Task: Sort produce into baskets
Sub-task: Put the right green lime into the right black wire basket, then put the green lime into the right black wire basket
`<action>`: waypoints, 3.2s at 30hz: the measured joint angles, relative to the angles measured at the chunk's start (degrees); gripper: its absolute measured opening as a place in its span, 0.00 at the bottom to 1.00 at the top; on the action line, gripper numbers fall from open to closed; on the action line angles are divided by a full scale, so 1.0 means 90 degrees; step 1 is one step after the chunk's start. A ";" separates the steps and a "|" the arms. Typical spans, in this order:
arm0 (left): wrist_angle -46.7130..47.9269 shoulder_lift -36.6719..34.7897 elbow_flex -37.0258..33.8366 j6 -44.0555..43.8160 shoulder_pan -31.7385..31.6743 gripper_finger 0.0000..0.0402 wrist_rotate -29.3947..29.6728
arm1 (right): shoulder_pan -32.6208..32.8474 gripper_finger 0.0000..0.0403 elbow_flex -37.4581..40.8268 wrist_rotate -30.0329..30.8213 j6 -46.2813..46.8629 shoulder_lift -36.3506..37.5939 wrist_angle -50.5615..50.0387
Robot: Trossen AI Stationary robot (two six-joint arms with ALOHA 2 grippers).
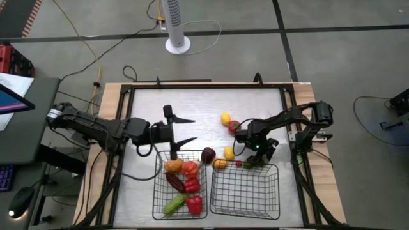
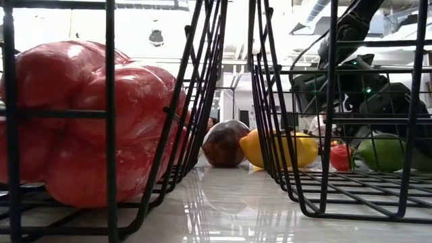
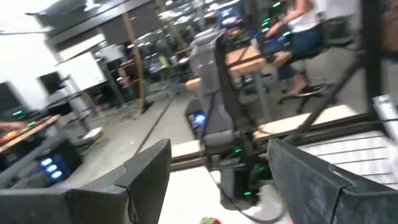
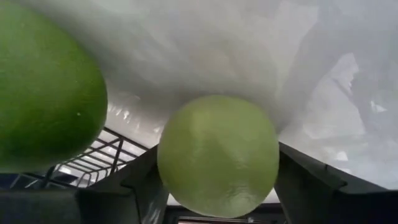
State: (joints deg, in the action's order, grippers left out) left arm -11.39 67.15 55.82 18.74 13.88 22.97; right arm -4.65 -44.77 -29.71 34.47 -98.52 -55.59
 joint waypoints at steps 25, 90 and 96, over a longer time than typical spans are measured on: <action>-0.0666 -0.0992 -0.1142 -0.0499 -0.0453 0.63 -0.0507 | 0.0167 0.54 -0.3243 0.1833 -0.0251 0.1199 -0.2777; -0.0326 -0.1021 -0.1206 -0.0824 -0.0455 0.63 0.0035 | 0.0277 0.81 -0.3536 0.1955 -0.0535 -0.0848 -0.2428; -0.0298 -0.1021 -0.1206 -0.0831 -0.0455 0.63 0.0040 | 0.0443 0.81 -0.3211 0.1780 -0.0332 -0.0843 -0.2258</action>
State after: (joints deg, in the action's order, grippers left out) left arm -14.07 57.95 44.97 11.27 9.78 23.33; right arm -0.65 -73.67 -13.69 31.48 -106.10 -75.91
